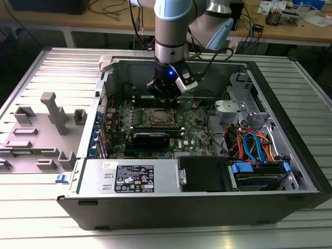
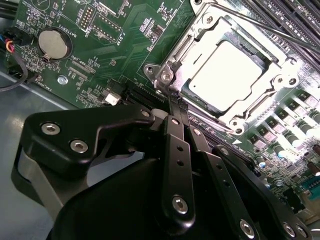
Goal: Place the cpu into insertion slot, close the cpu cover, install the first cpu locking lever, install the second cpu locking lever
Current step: 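Install the first cpu locking lever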
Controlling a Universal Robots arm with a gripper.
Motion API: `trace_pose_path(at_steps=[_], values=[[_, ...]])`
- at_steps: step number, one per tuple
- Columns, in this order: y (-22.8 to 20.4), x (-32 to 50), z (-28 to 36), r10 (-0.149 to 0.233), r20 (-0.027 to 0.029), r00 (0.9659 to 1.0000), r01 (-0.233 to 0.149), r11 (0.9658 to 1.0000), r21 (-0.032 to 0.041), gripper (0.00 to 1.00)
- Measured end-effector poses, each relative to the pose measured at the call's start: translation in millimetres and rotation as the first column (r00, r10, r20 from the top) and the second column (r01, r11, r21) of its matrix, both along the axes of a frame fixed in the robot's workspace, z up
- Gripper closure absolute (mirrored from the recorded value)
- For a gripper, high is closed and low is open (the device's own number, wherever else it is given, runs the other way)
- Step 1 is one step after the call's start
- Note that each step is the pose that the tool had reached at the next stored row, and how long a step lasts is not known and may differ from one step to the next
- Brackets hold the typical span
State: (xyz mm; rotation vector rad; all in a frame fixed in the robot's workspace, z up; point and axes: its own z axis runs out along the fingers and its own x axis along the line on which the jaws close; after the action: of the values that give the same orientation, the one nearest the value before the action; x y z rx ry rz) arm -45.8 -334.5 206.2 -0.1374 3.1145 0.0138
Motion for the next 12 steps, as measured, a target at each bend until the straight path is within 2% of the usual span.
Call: trace_pose_path(at_steps=[8,9,12], values=[[-0.2,0.0,-2.7,0.000,0.0000,1.0000,0.000,1.0000,-0.0011,0.89],[0.2,0.2,-3.5,0.000,0.0007,1.0000,0.000,1.0000,0.0017,0.89],[-0.3,0.0,-4.5,0.000,-0.0001,1.0000,0.000,1.0000,-0.0009,0.89]])
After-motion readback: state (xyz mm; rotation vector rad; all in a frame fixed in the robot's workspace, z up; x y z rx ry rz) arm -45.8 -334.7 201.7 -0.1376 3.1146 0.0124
